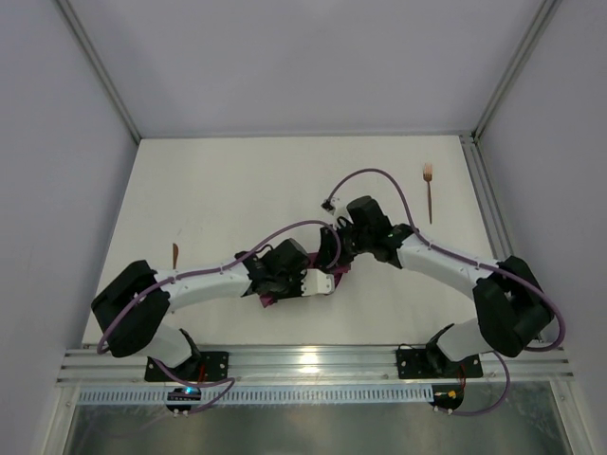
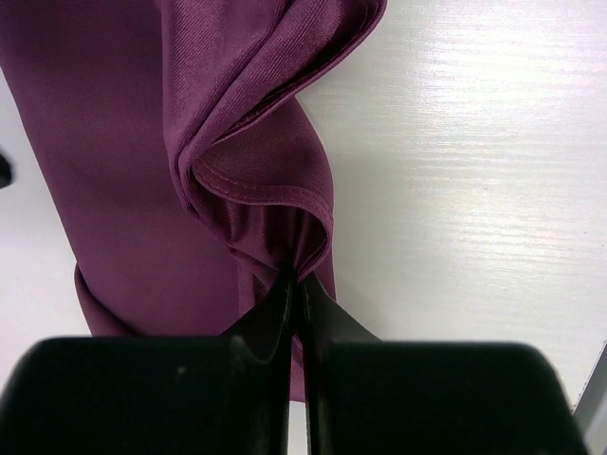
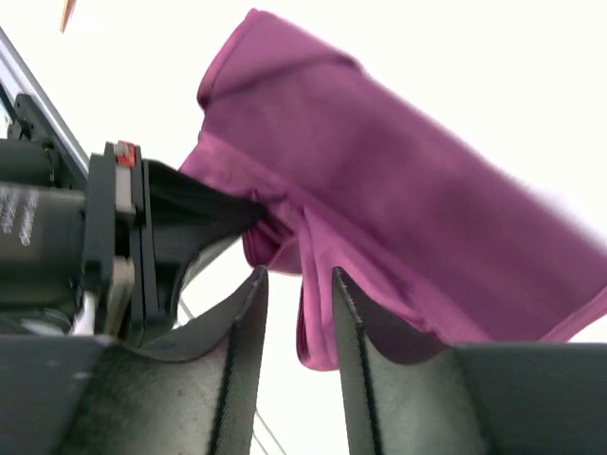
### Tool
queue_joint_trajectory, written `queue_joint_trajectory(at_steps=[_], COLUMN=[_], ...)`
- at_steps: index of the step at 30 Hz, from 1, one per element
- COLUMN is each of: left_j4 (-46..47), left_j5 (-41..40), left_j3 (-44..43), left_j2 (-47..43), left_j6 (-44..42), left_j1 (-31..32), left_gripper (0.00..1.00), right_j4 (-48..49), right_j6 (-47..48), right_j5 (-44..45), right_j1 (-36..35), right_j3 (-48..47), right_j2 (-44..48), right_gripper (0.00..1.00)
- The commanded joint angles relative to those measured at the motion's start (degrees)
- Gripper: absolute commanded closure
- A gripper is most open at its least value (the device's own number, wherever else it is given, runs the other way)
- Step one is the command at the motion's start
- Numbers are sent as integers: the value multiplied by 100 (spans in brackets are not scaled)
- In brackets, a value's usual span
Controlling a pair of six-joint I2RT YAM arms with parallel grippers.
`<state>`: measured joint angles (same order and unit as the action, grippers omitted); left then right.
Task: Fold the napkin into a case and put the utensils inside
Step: Fold the 2/3-rectangle-folded napkin at the center of the board.
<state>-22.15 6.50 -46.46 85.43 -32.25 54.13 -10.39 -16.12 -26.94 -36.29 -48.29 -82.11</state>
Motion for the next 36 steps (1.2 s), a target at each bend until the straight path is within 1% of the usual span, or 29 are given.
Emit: queue_joint_trajectory(at_steps=[1, 2, 4, 5, 7, 9, 13, 16, 17, 25, 33, 36], left_j4=[-61, -70, -79, -105, -149, -202, -246, -281, -298, -307, -272, -281], left_j5=[141, 141, 158, 158, 158, 97, 9, -79, -105, -360, -562, -545], left_j3=[49, 49, 40, 23, -21, -56, -100, -144, -179, -434, -531, -592], left_j2=[-123, -132, -149, -141, -132, -123, -210, -246, -255, -492, -361, -282], left_j6=[-106, -123, -133, -159, -167, -194, -255, -291, -291, -282, -361, -431], left_j1=[-25, -25, -25, -25, -25, -25, -25, -25, -25, -25, -60, -227], left_gripper=[100, 100, 100, 100, 100, 100, 100, 99, 99, 97, 94, 92], right_j4=[-51, 63, 388, 398, 398, 564, 837, 995, 1195, 1417, 1619, 1690], right_j6=[206, 206, 232, 276, 338, 329, 215, 74, 48, -58, -102, -102], right_j5=[57, 83, 101, 75, -101, -154, -145, 39, 66, 338, 435, 453], right_j1=[78, 79, 79, 87, 79, 87, 87, 79, 87, -9, -71, -88], right_j3=[-408, -452, -637, -742, -935, -893, -489, -234, -164, 136, 364, 461], right_j2=[-393, -498, -920, -1095, -1542, -1738, -2098, -2169, -2152, -1994, -1967, -1906], right_gripper=[66, 74, 82, 88, 92, 96, 96, 96, 96, 96, 96, 96])
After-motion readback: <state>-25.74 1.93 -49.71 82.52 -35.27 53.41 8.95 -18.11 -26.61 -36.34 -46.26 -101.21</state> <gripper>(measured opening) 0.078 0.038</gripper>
